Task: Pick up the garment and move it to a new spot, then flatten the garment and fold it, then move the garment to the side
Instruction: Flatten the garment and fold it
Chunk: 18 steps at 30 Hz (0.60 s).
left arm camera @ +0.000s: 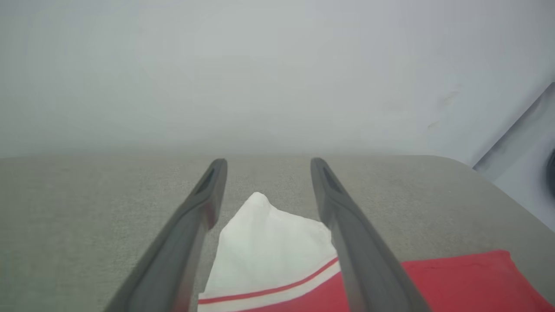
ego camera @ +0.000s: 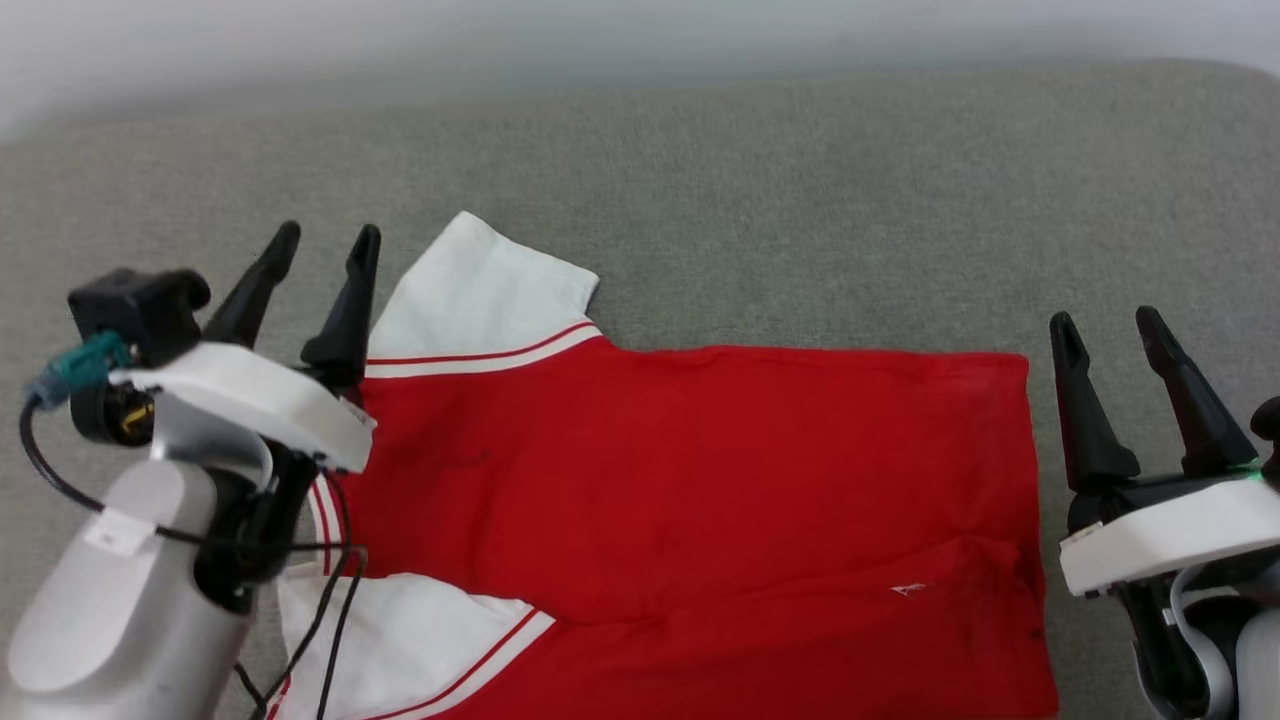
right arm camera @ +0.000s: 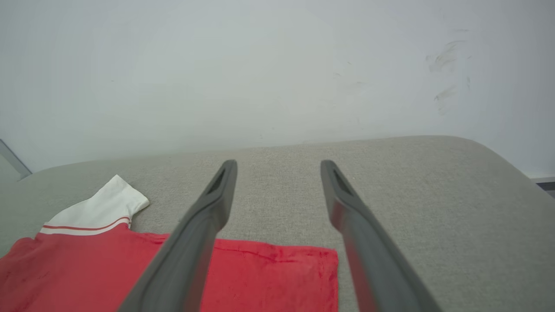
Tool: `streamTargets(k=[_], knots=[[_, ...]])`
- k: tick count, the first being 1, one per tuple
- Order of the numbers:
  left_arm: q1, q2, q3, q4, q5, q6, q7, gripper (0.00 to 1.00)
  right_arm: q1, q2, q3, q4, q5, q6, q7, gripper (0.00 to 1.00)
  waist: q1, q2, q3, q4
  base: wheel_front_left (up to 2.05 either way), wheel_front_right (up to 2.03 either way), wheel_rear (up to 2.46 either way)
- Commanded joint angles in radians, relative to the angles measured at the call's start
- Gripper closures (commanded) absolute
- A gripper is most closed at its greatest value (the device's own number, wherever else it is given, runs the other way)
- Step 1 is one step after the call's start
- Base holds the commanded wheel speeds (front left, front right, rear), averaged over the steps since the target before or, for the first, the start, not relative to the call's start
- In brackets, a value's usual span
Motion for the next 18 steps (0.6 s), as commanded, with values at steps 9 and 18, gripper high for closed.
streamTargets(k=[9,18], knots=[[-0.262,0.076,-0.029,0.191,-0.108,-0.151,0.267,0.00,-0.076,0.012,0.024,0.033,0.009,-0.001,-0.027,0.00,-0.0001,-0.0001,0.145,-0.110,0.00,0.00,0.00],[-0.435,0.159,-0.102,0.350,-0.170,-0.182,0.630,0.00,-0.089,0.013,0.040,0.082,0.052,-0.001,-0.058,0.00,-0.0001,-0.0001,0.200,-0.173,0.00,0.00,0.00]])
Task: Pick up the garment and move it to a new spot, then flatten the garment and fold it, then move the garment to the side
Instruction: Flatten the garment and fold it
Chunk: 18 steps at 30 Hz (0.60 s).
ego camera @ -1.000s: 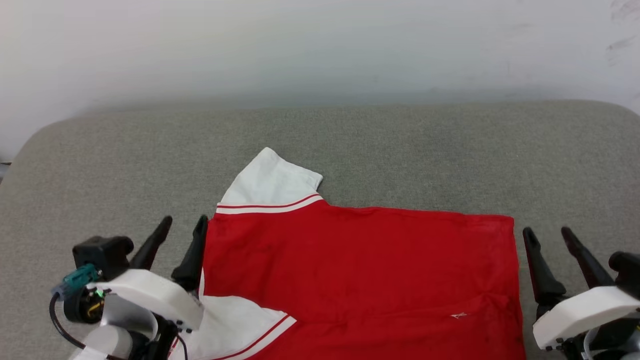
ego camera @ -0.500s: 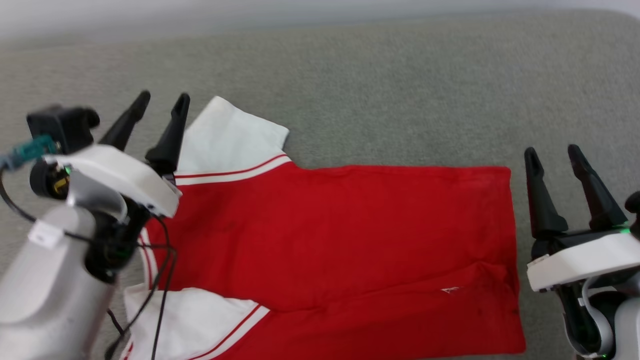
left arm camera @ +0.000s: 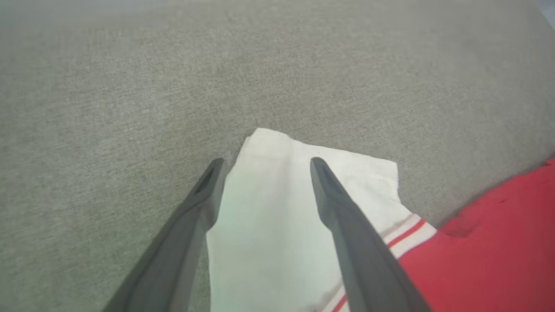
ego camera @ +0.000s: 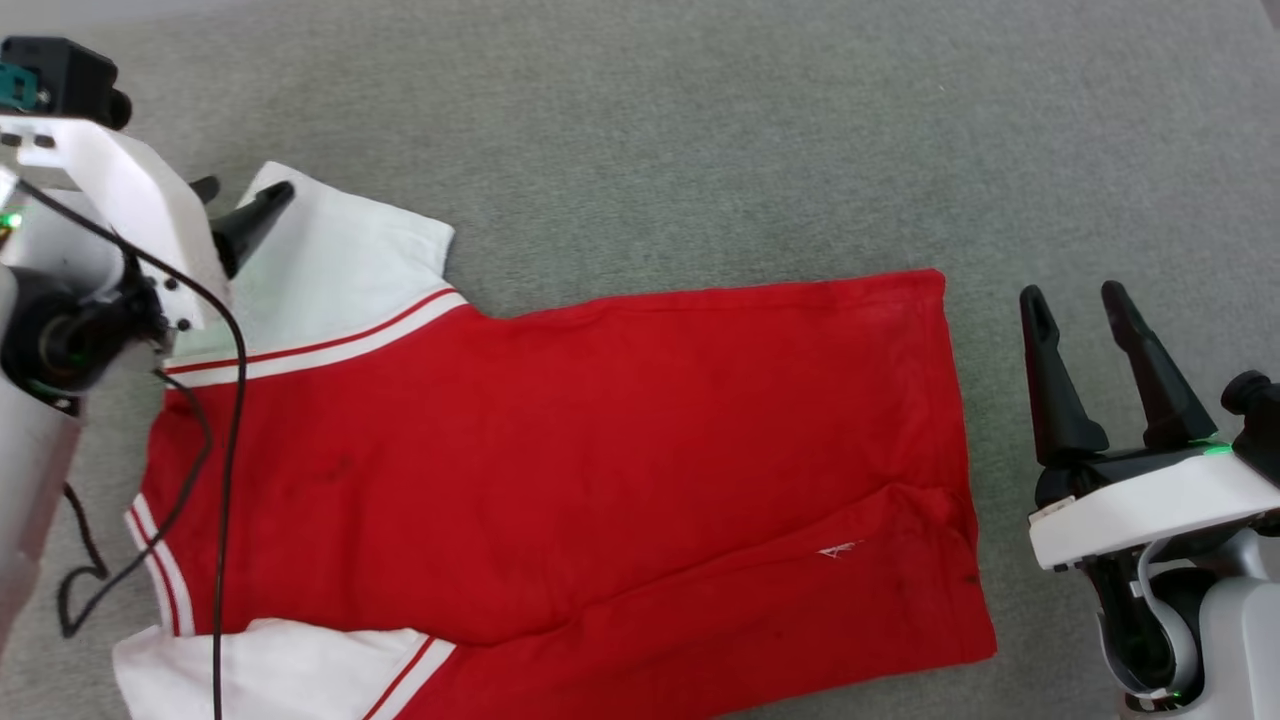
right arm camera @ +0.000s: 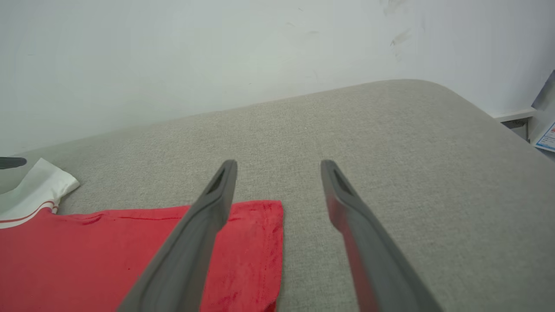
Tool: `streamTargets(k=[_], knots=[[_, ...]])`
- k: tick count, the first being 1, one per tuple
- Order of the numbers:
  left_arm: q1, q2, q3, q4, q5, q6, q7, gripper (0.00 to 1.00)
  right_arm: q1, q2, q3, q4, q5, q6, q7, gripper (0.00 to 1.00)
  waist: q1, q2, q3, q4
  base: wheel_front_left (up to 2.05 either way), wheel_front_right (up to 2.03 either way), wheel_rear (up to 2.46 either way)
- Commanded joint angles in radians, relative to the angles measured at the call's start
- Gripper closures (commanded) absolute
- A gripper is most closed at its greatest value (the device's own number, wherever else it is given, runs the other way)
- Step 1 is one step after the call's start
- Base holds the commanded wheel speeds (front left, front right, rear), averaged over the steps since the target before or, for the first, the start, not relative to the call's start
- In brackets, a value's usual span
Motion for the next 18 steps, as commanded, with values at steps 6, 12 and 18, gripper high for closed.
streamTargets(k=[6,12,18], knots=[[-0.063,0.007,-0.025,0.098,-0.035,0.005,0.150,0.00,-0.021,0.004,0.013,0.033,0.026,-0.001,-0.014,0.00,-0.0002,0.0000,0.057,-0.043,0.00,0.00,0.00],[-0.055,-0.016,-0.073,0.164,-0.058,0.023,0.289,0.70,-0.030,0.004,0.010,0.062,0.064,-0.001,0.013,0.00,-0.0002,0.0000,0.075,-0.049,0.00,0.00,0.00],[-0.067,-0.053,-0.066,0.176,-0.064,0.013,0.243,1.00,-0.081,-0.015,0.015,0.146,0.114,-0.001,0.129,0.00,-0.0002,0.0000,0.060,-0.032,0.00,0.00,0.00]])
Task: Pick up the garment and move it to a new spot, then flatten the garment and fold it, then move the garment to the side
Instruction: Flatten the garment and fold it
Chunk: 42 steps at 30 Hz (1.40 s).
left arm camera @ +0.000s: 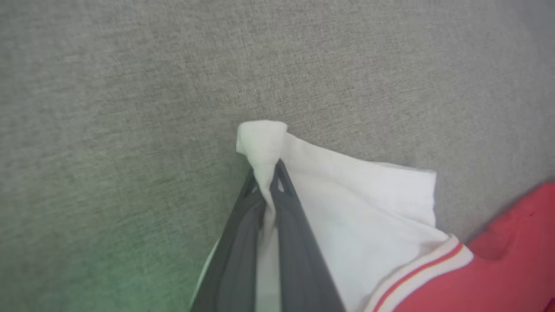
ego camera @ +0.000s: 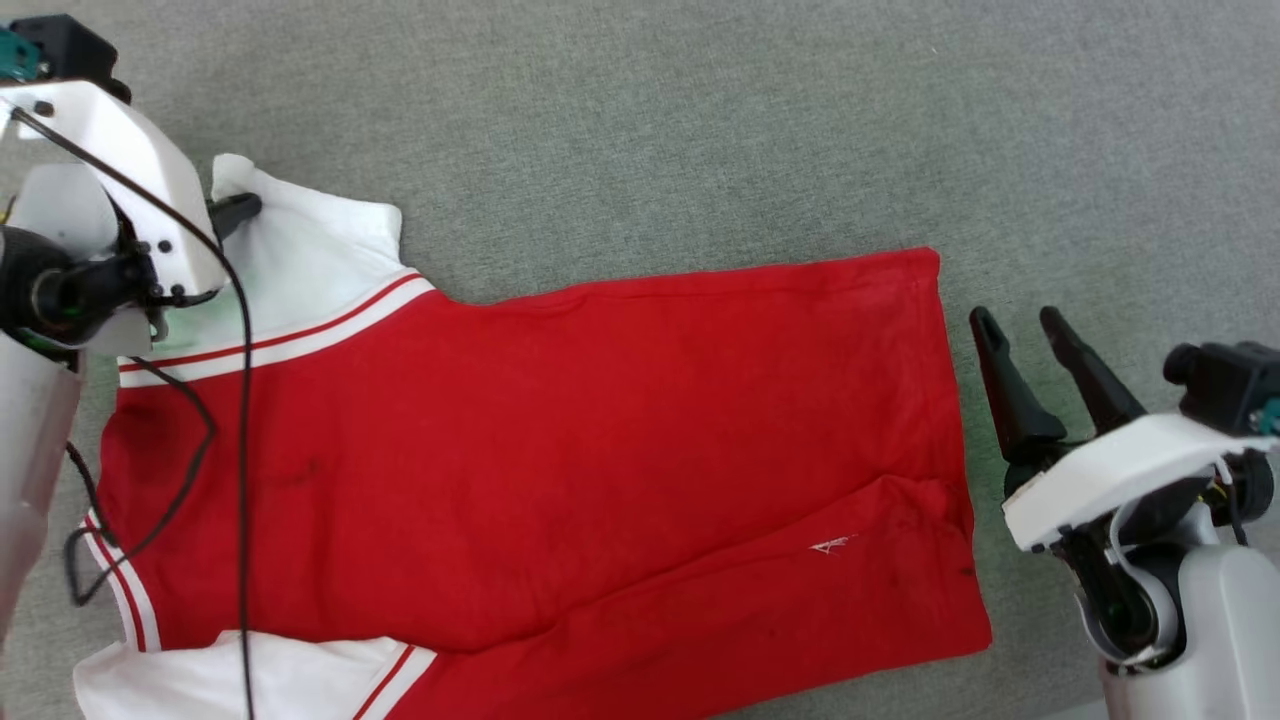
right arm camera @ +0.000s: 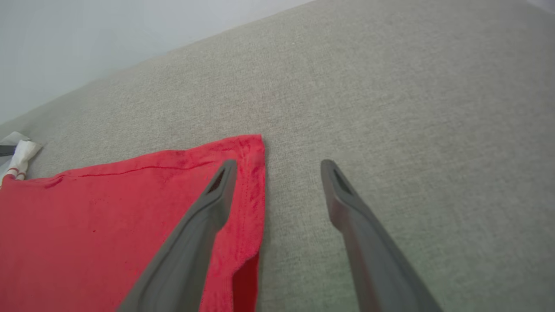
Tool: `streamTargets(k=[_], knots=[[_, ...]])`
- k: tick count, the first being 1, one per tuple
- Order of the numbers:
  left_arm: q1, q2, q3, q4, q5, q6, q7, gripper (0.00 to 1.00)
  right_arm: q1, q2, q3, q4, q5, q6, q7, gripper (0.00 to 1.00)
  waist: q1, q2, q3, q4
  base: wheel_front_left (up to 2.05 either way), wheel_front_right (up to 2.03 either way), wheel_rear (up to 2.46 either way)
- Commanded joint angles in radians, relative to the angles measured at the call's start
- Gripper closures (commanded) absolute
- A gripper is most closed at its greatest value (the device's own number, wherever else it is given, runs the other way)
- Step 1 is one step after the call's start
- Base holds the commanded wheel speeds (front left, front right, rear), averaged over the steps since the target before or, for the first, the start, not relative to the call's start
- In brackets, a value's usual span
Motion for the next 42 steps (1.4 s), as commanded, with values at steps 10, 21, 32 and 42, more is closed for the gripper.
streamTargets(k=[10,21,32,42], knots=[[-0.053,-0.068,-0.015,-0.006,0.035,-0.022,-0.132,1.00,-0.206,-0.133,0.047,0.204,0.072,-0.001,0.308,0.00,0.0000,0.0000,-0.059,0.092,0.00,0.00,0.00],[-0.073,-0.099,-0.037,-0.069,0.040,-0.033,-0.173,1.00,-0.322,-0.200,0.153,0.370,0.076,0.000,0.657,0.00,0.0000,0.0000,-0.048,0.180,0.00,0.00,0.00],[-0.033,-0.099,-0.040,-0.083,0.041,-0.039,-0.266,1.00,-0.399,-0.218,0.128,0.364,0.081,0.000,0.665,1.00,0.0000,0.0000,-0.070,0.217,0.00,0.00,0.00],[0.116,-0.057,-0.010,-0.135,0.005,-0.041,-0.395,1.00,-0.280,-0.217,0.023,0.212,0.054,-0.001,0.607,1.00,0.0000,0.0000,-0.185,0.246,0.00,0.00,0.00]])
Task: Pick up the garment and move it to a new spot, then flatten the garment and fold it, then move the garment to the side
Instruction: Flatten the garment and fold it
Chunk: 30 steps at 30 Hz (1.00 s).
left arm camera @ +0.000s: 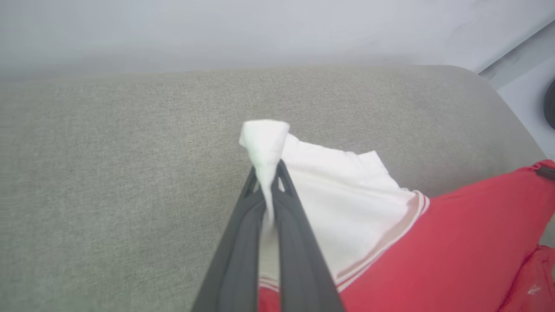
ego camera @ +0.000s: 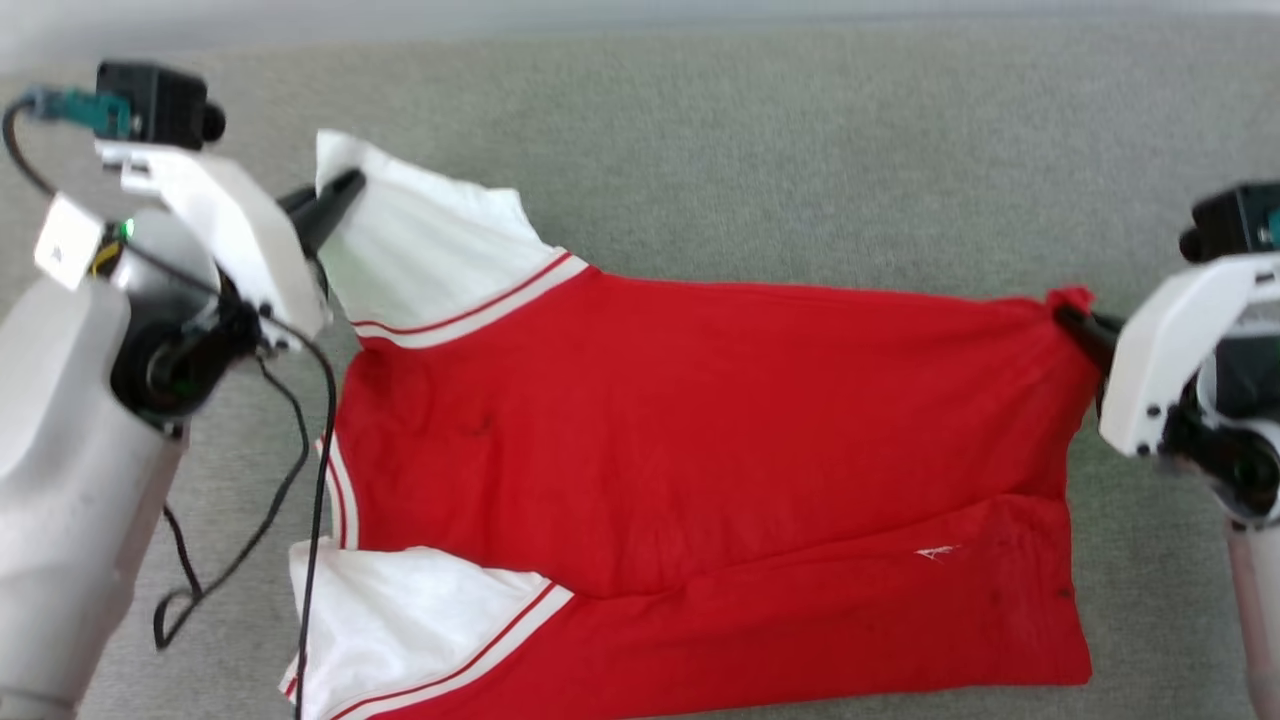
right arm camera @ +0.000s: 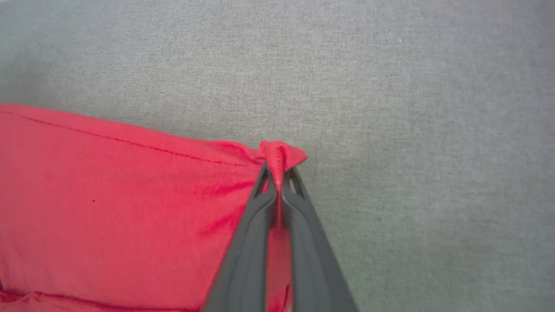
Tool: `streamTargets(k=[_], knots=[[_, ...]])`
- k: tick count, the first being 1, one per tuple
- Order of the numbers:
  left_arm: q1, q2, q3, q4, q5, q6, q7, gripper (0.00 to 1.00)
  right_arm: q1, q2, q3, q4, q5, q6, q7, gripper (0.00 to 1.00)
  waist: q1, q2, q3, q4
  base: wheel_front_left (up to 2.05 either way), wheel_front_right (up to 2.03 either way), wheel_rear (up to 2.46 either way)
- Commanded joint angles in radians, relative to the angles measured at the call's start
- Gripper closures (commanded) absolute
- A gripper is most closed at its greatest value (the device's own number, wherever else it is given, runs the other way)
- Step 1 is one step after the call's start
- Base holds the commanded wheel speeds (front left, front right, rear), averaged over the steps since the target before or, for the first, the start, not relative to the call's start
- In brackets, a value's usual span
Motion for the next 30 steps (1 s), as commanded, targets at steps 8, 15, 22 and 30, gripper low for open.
streamTargets(k=[8,15,22,30], knots=[[0.267,0.043,0.014,-0.148,-0.027,0.044,-0.089,1.00,0.221,0.043,-0.062,-0.090,-0.005,-0.001,-0.005,1.00,0.0001,0.0000,-0.111,0.037,0.00,0.00,0.00],[0.507,0.078,0.006,-0.284,-0.055,0.120,-0.105,1.00,0.382,0.081,-0.100,-0.116,0.013,-0.001,-0.033,1.00,0.0001,0.0000,-0.159,0.051,0.00,0.00,0.00],[0.692,0.062,-0.023,-0.345,-0.092,0.186,-0.103,1.00,0.487,0.120,-0.157,-0.094,0.019,-0.001,-0.103,1.00,0.0001,0.0000,-0.185,0.059,0.00,0.00,0.00],[0.779,0.001,-0.046,-0.309,-0.116,0.192,-0.147,0.00,0.556,0.149,-0.168,-0.068,0.018,-0.001,-0.207,0.00,0.0001,0.0000,-0.222,0.055,0.00,0.00,0.00]])
